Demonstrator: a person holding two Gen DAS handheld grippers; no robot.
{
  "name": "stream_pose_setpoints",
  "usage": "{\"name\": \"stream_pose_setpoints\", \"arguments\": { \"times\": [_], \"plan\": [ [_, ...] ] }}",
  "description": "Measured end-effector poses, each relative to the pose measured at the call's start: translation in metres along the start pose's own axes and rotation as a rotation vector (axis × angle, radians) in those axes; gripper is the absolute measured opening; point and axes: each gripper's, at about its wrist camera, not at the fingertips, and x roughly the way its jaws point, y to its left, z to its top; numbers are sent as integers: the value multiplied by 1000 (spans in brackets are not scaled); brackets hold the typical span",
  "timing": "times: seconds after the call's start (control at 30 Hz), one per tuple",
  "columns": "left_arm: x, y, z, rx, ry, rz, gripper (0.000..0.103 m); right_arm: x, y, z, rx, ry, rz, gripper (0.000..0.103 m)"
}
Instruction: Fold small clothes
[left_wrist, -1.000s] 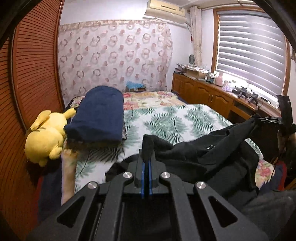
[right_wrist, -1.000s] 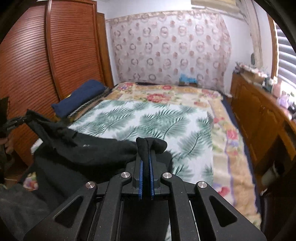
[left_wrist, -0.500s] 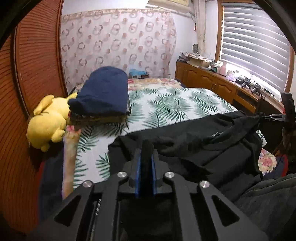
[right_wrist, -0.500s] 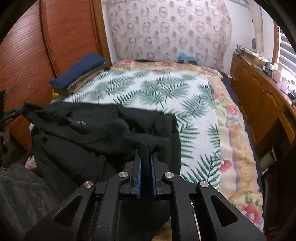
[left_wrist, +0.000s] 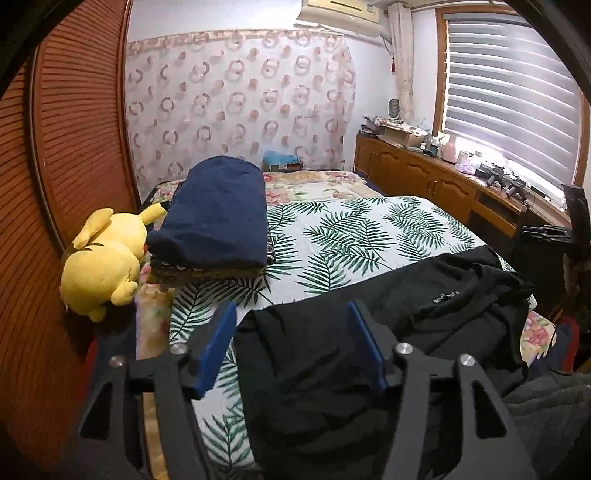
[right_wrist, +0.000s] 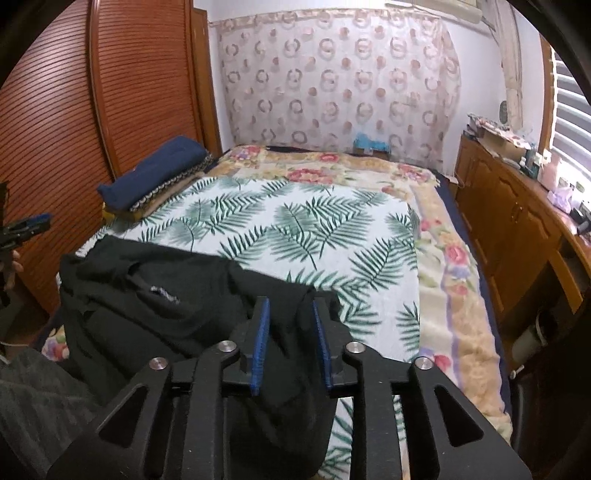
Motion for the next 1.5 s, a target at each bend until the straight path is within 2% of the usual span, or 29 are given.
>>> {"name": "stream_pose_setpoints", "arguments": {
  "times": [0.03,0.33,0.6,0.7,0.8,0.83,0.93,1.0,1.07,1.13,1.3,1.43,1.5],
  "plan": [
    [6,2,1,-3,7,-1,62,3,0,1,-6,0,-9,39],
    [86,16,6,-19,116,13,62,52,-10,10,10,41,-12,39],
    [139,26,-12,-51,232,49,62,104,-33,0,78,147,-39,39],
    [147,27,-18,-54,251,49,62,112,-38,-5,110,161,-28,38],
    [150,28,-22,-55,260,50,62,113,-40,-6,127,157,2,23],
    [151,28,-22,-57,260,49,62,111,-40,-5,128,150,14,14],
    [152,30,-23,-63,259,47,63,98,-42,-3,145,105,45,9],
    [153,31,-23,-71,257,41,63,89,-45,-2,164,70,23,8],
    [154,33,-24,-86,253,34,64,82,-52,-1,182,61,-84,6],
    [154,35,-24,-93,246,29,65,79,-62,-4,212,57,-130,6],
    [154,36,-24,-91,245,31,66,86,-65,-9,219,89,-119,6],
    [154,36,-24,-91,244,31,67,84,-61,-5,202,68,-100,7],
    [154,36,-25,-92,244,32,68,82,-59,-4,190,62,-99,12]
  ]
}}
